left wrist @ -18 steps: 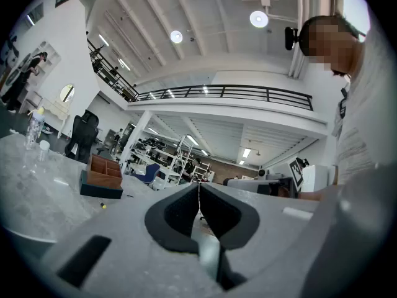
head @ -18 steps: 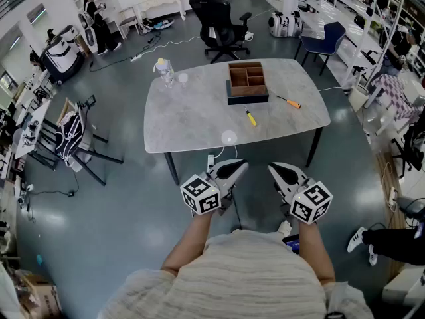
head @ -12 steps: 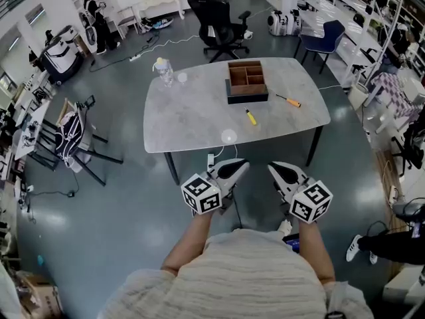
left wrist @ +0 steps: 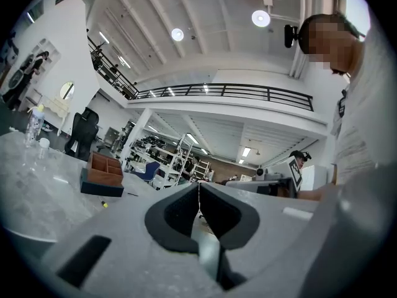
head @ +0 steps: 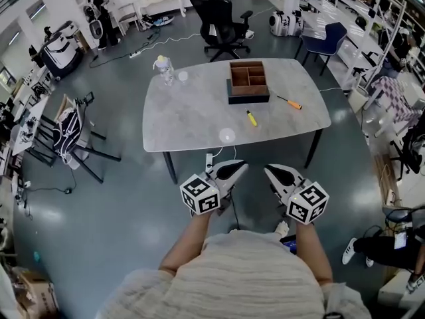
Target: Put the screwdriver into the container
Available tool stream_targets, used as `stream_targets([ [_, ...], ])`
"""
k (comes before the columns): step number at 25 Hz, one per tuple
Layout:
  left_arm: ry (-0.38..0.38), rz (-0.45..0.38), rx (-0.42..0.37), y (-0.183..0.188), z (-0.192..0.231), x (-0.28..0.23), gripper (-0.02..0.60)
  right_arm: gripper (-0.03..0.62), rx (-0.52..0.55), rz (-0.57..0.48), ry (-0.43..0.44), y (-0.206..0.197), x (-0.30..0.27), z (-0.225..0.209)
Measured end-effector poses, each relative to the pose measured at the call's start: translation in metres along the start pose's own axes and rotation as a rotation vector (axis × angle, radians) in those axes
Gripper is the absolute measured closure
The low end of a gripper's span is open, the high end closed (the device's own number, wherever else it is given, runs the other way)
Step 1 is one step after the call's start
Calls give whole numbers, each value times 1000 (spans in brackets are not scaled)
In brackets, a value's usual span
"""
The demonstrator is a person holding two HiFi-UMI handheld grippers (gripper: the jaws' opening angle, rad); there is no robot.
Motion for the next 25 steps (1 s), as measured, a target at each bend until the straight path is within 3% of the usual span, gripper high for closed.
stream_targets([
  [25,-14,34,24,-10,10,2,568,582,0,48,28,-11,-19,2],
])
Point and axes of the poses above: the fingertips, and each gripper's own axes: x backward along the fingers, z to its left, y out of its top, the point moved 3 cm from there along x, backward along the fingers, and after that the axes turned 13 degrees about y, right-handed, at the moved point
